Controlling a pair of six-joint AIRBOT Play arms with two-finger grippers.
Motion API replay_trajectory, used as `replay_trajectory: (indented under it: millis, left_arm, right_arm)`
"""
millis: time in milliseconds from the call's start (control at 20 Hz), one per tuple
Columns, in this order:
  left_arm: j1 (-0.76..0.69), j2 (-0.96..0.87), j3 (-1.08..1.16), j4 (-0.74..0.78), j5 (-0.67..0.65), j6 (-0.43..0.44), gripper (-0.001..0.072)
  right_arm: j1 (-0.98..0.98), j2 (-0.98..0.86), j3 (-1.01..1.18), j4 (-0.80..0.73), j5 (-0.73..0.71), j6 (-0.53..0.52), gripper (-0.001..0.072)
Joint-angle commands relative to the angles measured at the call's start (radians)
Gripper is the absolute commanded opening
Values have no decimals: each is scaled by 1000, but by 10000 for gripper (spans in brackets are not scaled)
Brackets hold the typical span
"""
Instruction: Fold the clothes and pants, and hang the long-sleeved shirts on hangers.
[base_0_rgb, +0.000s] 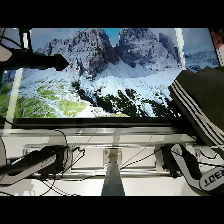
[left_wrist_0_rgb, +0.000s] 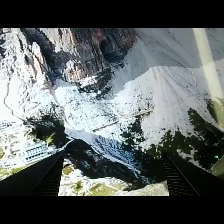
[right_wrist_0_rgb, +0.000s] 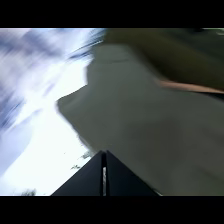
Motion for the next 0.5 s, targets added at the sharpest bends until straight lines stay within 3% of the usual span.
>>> replay_trajectory:
  millis: [0,150,250,350,450]
  left_arm:
    - [0,0,1,0,0,0,699]
    - [0,0,1,0,0,0,700]
    - [0,0,1,0,0,0,699]
    - [0,0,1,0,0,0,699]
    - [0,0,1,0,0,0,699]
  right_arm:
    - [335,-72,0,180,-41,-201,14]
    - [670,-99,0,76,-194,-328,14]
    - [856,-100,0,-87,-298,-406,14]
    - [978,-100,0,-220,-364,-405,14]
    - [1023,-100,0,-219,-383,-405,15]
